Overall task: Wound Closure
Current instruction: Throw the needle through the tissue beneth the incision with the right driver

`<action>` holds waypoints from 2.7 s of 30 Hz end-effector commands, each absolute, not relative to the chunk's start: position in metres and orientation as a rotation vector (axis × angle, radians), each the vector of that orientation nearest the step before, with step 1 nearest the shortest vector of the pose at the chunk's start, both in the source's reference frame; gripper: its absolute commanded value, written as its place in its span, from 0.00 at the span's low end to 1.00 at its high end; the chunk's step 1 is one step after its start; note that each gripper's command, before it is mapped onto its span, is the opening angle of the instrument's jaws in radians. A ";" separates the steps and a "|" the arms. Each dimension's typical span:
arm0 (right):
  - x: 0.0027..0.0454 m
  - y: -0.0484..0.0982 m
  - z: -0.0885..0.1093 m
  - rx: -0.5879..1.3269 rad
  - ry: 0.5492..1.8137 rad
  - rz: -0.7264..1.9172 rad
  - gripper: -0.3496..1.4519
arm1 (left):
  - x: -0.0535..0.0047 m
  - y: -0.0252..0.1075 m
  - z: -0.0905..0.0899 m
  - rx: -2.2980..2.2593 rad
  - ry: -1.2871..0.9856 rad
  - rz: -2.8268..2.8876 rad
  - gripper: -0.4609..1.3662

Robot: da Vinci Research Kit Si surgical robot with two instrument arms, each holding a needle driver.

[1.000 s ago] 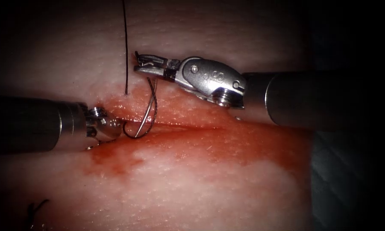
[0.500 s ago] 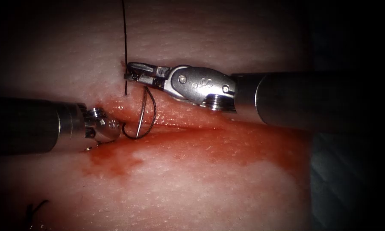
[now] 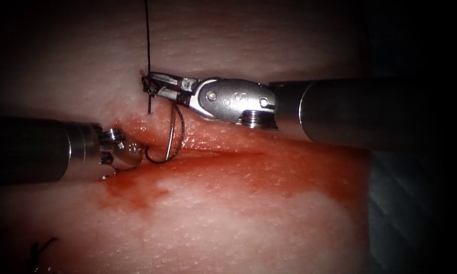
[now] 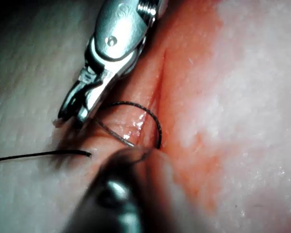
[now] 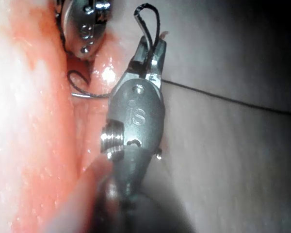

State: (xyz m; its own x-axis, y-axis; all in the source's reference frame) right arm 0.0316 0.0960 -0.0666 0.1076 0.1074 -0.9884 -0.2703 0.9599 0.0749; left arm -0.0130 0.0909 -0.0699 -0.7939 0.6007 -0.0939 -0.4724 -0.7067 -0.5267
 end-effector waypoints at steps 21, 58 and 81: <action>0.0324 0.093 -0.067 -0.228 1.450 0.562 0.00 | -0.0121 0.092 -0.072 -0.351 -0.598 2.367 0.87; 0.0329 0.094 -0.066 -0.032 1.360 0.765 0.00 | -0.0137 0.093 -0.084 -0.358 -0.488 2.381 0.45; 0.0322 0.096 -0.064 0.140 1.314 0.946 0.00 | -0.0150 0.087 -0.084 -0.421 -0.453 2.368 0.29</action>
State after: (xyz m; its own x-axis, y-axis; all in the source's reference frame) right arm 0.0321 0.0960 -0.0638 -0.0461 0.6544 -0.7547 -0.5067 0.6358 0.5823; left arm -0.0151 0.0870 -0.0841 -0.7107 0.6784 -0.1862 -0.5634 -0.7074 -0.4269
